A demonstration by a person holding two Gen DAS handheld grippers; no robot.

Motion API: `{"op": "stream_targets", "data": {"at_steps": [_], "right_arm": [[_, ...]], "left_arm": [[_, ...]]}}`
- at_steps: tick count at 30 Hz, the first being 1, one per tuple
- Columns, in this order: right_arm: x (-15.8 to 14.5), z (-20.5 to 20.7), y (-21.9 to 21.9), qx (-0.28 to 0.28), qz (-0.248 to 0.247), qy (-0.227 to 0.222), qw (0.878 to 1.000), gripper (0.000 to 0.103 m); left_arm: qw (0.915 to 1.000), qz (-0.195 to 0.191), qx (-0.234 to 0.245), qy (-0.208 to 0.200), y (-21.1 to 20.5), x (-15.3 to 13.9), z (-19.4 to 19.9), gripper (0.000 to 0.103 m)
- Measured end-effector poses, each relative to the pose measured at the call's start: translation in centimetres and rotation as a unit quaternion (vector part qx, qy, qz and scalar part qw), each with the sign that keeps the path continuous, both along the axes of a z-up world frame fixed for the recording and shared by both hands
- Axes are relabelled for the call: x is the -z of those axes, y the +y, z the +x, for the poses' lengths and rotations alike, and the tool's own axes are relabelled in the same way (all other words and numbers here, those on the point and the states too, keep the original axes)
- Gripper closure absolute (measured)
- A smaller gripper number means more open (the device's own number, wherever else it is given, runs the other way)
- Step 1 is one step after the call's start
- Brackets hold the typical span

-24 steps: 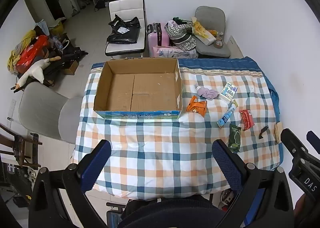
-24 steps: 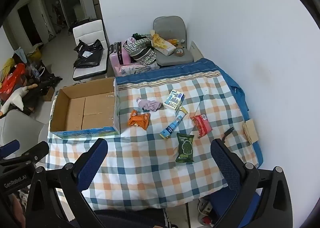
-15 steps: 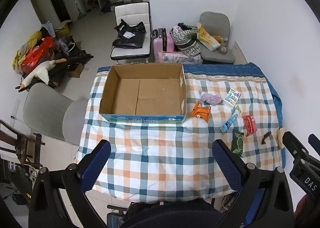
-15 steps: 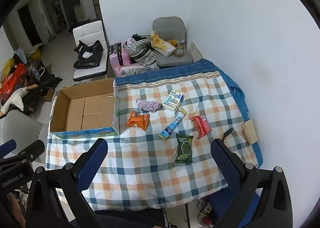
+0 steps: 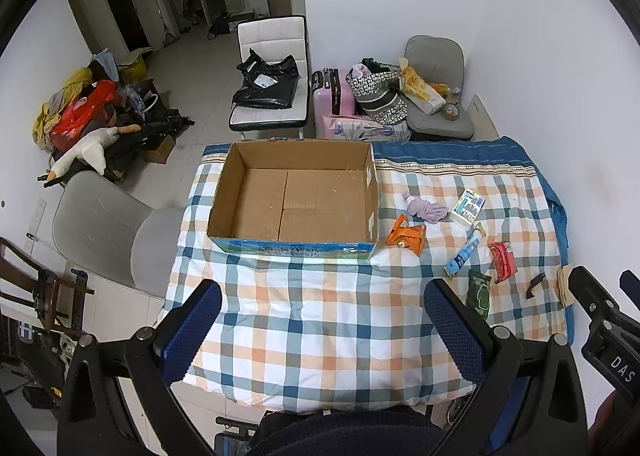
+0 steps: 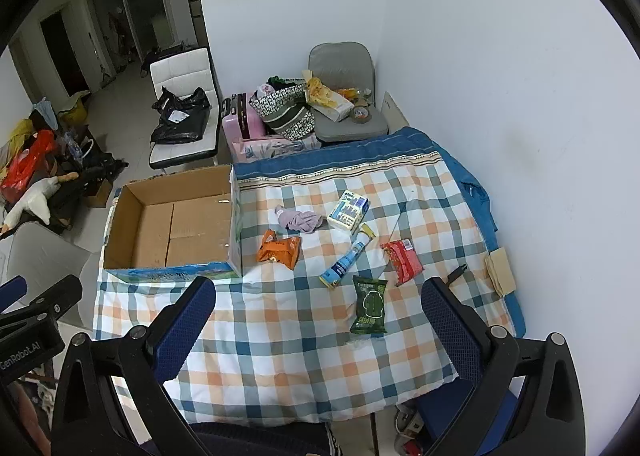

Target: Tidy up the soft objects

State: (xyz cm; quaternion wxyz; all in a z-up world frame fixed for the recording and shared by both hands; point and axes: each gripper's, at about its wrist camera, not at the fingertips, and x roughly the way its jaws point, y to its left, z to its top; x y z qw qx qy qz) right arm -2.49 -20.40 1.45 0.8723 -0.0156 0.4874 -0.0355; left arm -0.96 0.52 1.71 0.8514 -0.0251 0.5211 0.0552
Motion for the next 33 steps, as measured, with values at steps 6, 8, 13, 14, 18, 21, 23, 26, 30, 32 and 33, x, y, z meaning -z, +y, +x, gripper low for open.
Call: {"op": "stream_targets", "data": {"at_steps": [6, 8, 13, 14, 18, 21, 23, 26, 30, 32, 33], "right_arm": [[-0.3, 0.1, -0.1, 0.003, 0.000, -0.004, 1.000, 0.000], [-0.4, 0.1, -0.1, 0.003, 0.000, -0.005, 1.000, 0.000], [-0.6, 0.3, -0.3, 0.002, 0.001, -0.007, 1.000, 0.000], [-0.6, 0.2, -0.2, 0.002, 0.000, -0.007, 1.000, 0.000], [-0.8, 0.2, -0.2, 0.001, -0.001, -0.007, 1.000, 0.000], [-0.8, 0.3, -0.3, 0.002, 0.000, -0.007, 1.000, 0.000], [-1.0, 0.4, -0.3, 0.002, 0.001, -0.009, 1.000, 0.000], [-1.2, 0.5, -0.4, 0.002, 0.001, -0.012, 1.000, 0.000], [-1.4, 0.6, -0.7, 0.002, 0.002, -0.015, 1.000, 0.000], [-1.5, 0.5, -0.7, 0.001, 0.003, -0.017, 1.000, 0.000], [-1.5, 0.5, -0.6, 0.001, 0.003, -0.017, 1.000, 0.000]], "left_arm": [[1.0000, 0.001, 0.000, -0.003, -0.1, -0.4, 0.1, 0.000], [1.0000, 0.001, 0.000, -0.001, -0.2, -0.5, 0.3, 0.000], [1.0000, 0.003, 0.001, 0.000, -0.2, -0.6, 0.4, 0.000], [1.0000, 0.002, 0.001, -0.001, -0.2, -0.6, 0.4, 0.000], [1.0000, 0.002, 0.000, -0.002, -0.2, -0.6, 0.4, 0.000], [1.0000, 0.002, 0.001, -0.002, -0.2, -0.6, 0.3, 0.000], [1.0000, 0.003, 0.002, -0.002, -0.2, -0.6, 0.4, 0.000], [1.0000, 0.002, 0.000, -0.002, -0.1, -0.5, 0.3, 0.000], [1.0000, 0.002, 0.001, -0.002, -0.2, -0.6, 0.4, 0.000], [1.0000, 0.003, 0.000, -0.002, -0.2, -0.6, 0.4, 0.000], [1.0000, 0.002, 0.000, -0.003, -0.2, -0.6, 0.4, 0.000]]}}
